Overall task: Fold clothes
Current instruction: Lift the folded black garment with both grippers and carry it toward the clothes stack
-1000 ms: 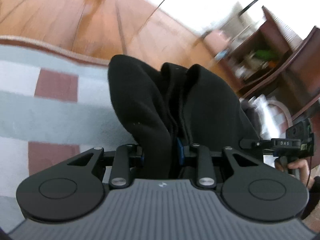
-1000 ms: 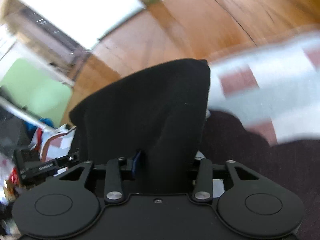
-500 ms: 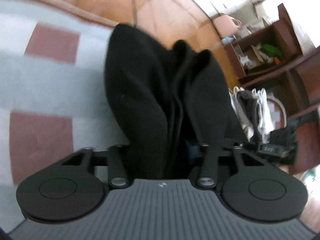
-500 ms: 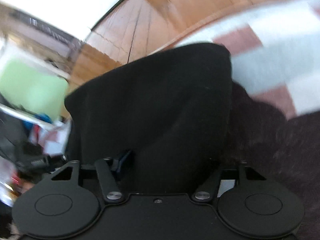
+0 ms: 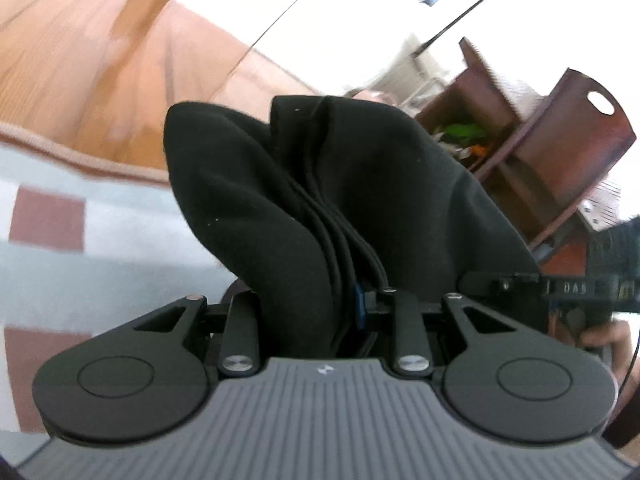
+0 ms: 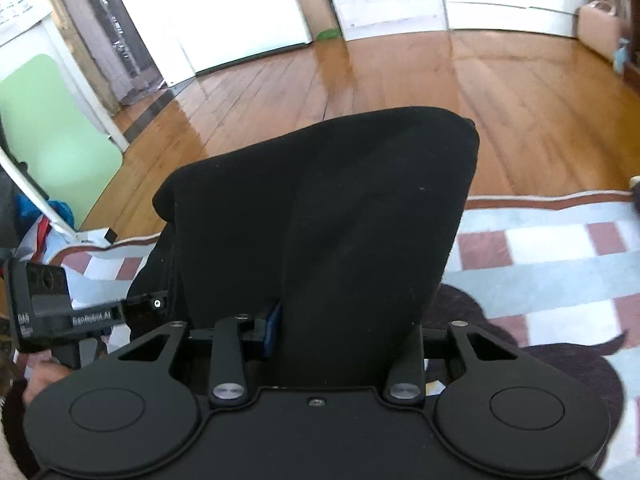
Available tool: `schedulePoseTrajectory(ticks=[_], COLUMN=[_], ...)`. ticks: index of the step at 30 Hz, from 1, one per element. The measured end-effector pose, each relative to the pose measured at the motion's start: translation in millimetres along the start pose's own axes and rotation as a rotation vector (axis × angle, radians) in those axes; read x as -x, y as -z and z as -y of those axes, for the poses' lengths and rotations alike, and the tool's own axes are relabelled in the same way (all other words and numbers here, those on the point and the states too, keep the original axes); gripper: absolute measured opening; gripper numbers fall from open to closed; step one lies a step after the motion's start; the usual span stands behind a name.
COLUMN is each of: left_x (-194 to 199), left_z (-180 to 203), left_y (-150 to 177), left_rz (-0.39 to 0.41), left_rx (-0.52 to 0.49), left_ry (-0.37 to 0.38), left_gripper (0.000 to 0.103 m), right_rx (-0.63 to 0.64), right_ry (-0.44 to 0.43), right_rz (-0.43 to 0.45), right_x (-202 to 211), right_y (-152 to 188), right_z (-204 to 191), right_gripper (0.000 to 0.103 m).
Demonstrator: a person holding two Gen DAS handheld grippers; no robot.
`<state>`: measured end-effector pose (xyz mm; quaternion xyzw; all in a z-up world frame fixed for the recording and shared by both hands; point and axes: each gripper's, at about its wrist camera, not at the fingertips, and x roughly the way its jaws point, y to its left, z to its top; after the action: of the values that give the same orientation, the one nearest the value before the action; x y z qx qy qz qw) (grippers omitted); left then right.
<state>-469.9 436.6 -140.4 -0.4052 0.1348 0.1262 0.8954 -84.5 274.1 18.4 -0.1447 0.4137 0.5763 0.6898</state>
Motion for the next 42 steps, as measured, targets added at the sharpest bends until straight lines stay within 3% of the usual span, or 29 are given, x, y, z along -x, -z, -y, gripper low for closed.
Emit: schedulePoseTrajectory(ticks=[6, 8, 10, 13, 18, 22, 25, 32, 36, 42], left_x=[9, 4, -5, -17, -31, -27, -24, -30, -44, -97], left_z=[5, 23, 36, 41, 55, 60, 79, 125, 173, 239], left_y=[12, 20, 28, 38, 50, 55, 63, 82, 77, 54], left_rz=[0.042, 0.024, 0.005, -0.035, -0.091, -0.086, -0.074, -0.056, -0.115, -0.167], left_rx=[0.04, -0.103, -0.179, -0.176, -0.228, -0.204, -0.213, -0.102, -0.207, -0.302], left_ry=[0.088, 0.053, 0.05, 0.047, -0.001, -0.019, -0.001, -0.104, -0.124, -0.048], left_gripper=[0.025, 0.025, 0.025, 0.025, 0.025, 0.025, 0.025, 0.025, 0.025, 0.025], right_rx=[0.12, 0.148, 0.145, 0.131, 0.103, 0.046, 0.036, -0.057, -0.108, -0.194], right_ry=[0.049, 0.058, 0.073, 0.066, -0.025, -0.103, -0.095, -0.152, -0.202, -0.192], right_rz=[-0.086, -0.117, -0.143, -0.161, -0.143, -0.13, -0.101, -0.039, -0.021, 0.044], right_x=[30, 30, 28, 26, 13, 3, 12, 42, 68, 130], right_y=[-25, -29, -25, -11, 18, 27, 34, 64, 65, 34], right_z=[-21, -21, -13, 6, 30, 53, 60, 92, 122, 185], right_gripper=[0.043, 0.043, 0.042, 0.042, 0.042, 0.042, 0.041, 0.041, 0.041, 0.04])
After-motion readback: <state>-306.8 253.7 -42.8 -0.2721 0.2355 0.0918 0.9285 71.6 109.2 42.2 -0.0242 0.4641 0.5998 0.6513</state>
